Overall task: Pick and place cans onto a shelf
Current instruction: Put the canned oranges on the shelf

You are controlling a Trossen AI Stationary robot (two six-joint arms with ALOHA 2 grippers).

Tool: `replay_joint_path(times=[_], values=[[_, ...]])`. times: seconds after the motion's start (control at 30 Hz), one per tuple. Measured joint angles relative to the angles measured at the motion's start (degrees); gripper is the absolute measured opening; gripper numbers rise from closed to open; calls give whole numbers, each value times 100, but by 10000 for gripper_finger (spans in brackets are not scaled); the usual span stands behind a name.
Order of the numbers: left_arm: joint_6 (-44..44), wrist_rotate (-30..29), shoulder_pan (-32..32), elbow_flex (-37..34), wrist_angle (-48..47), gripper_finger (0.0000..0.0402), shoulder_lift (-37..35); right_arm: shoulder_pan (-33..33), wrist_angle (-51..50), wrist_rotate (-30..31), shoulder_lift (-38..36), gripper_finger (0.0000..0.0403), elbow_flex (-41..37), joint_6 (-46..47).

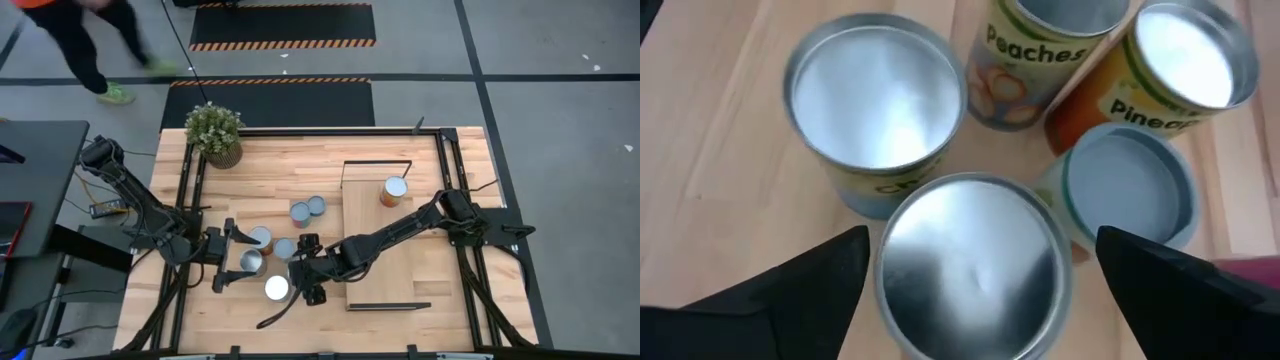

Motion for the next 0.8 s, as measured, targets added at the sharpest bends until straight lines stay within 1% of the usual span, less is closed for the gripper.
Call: replay_joint_path(times=[0.33, 0.63, 0.73, 0.8], values=[[-120, 1, 0, 0, -37, 385, 0, -91, -134, -112, 45, 393, -132, 304], [-105, 0, 16, 0, -44, 385, 0, -149, 527, -156, 40, 392, -505, 273], [-111, 0, 15, 0, -45, 385, 0, -202, 686, -160, 40, 382, -646, 267], [-112, 0, 15, 0, -46, 385, 0, -231, 756, -158, 40, 366, -722, 284]])
